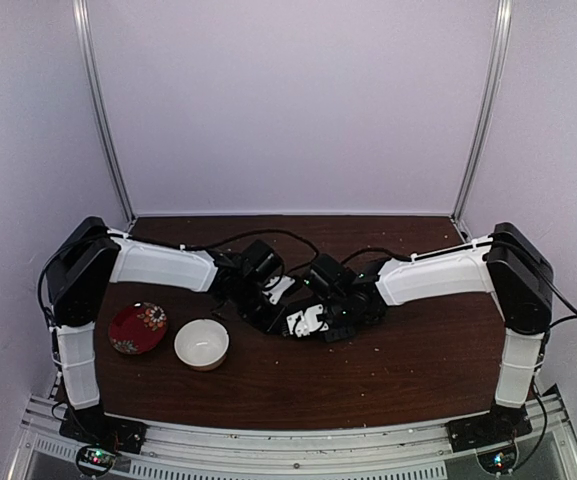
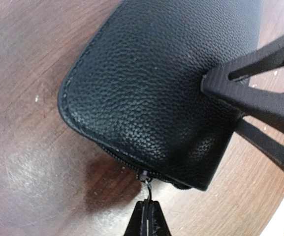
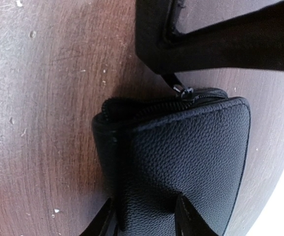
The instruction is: Sort the hair-cutting tools
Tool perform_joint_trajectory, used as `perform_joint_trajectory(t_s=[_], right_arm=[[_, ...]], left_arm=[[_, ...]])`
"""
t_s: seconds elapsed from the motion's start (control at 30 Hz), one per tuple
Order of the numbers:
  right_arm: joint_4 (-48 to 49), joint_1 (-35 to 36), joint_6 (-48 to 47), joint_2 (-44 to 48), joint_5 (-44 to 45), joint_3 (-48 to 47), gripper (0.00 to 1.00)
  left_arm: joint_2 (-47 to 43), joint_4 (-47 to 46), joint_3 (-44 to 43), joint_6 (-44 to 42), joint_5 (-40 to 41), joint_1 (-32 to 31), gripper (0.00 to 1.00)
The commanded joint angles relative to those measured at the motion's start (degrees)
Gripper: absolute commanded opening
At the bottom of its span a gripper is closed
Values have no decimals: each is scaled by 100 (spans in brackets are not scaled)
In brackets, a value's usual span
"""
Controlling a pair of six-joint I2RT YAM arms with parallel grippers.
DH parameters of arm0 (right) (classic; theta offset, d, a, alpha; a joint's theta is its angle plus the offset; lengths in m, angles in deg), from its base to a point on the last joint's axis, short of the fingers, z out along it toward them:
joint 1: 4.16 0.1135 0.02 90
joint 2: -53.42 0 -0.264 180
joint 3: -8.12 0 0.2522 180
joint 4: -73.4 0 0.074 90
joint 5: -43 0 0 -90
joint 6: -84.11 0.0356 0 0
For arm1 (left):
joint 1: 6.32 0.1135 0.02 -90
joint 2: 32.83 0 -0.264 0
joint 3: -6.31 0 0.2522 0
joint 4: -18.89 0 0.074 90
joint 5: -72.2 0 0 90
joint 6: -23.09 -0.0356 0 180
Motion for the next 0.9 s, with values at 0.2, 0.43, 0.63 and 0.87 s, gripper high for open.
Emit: perform_joint_trajectory(t_s=[0.2,0.43,0.63,0.87], right_arm=[[870,-213,1410,88,377,373,35],[1052,-262,1803,180,620,414,36],[895,-368,2092,142,463,270,36],[817,-491,2262,143,417,123,36]], left_arm=[[215,-1821,386,1772,-1689,-517,0],[231,-2064,658,2317,-1676,-531,0],[563,-767,178,1752,-1103,-594,0],[191,-691,272,1608,-1169,-601,0]])
